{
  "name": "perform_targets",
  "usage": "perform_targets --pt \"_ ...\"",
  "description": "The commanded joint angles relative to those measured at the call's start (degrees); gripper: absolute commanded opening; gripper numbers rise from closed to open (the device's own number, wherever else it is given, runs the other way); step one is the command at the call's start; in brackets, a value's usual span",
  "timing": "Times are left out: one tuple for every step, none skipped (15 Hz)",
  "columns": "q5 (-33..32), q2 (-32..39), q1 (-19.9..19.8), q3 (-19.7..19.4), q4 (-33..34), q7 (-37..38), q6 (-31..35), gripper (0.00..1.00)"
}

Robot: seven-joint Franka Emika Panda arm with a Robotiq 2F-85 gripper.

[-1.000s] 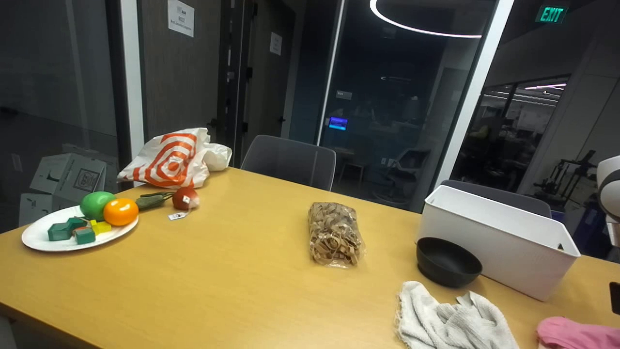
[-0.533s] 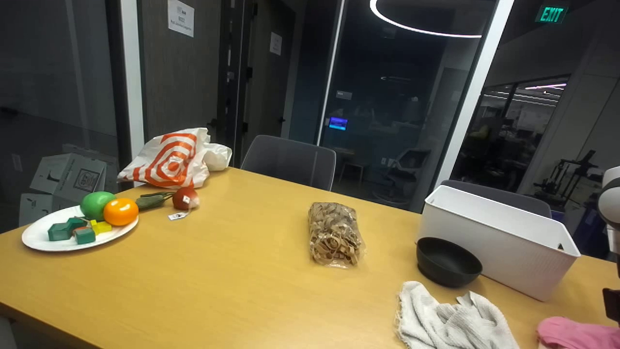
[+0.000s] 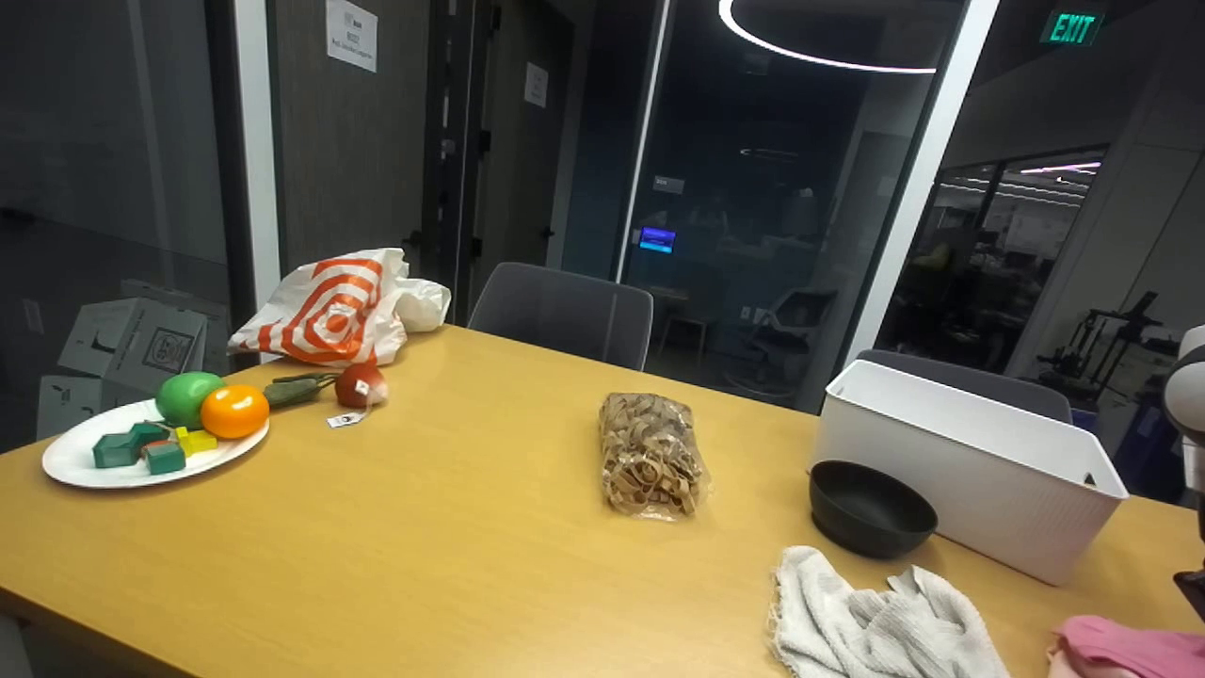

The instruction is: Separate the shirts on the table

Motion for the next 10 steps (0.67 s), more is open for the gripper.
perform_targets --pt "1.4 -0.4 -0.2 -0.6 2.0 -1.4 -2.6 0.05" --pt "1.4 -1.0 -0.3 -0.7 2.2 -1.6 -3.0 0.05" --pt "1.4 -2.0 -0.4 -0.8 2.5 -2.0 -3.8 0.08" --pt "1.4 -2.8 -0.5 -0.8 2.8 -2.5 -4.3 0.11" --pt "1.6 -3.7 -0.7 -0.9 3.1 -3.4 -4.9 0.11" --pt "1.9 -4.6 -0.8 -0.9 3.4 -4.2 -5.5 0.11" --pt "2.0 -5.5 -0.8 -1.0 3.7 -4.8 -5.9 0.11" --pt "2.1 -6.5 -0.9 -1.0 3.9 -5.3 -5.9 0.11" --pt "2.0 -7.4 -0.9 -1.0 4.1 -5.7 -6.1 0.11" --pt "2.0 -8.4 -0.9 -1.0 4.5 -6.1 -6.4 0.11"
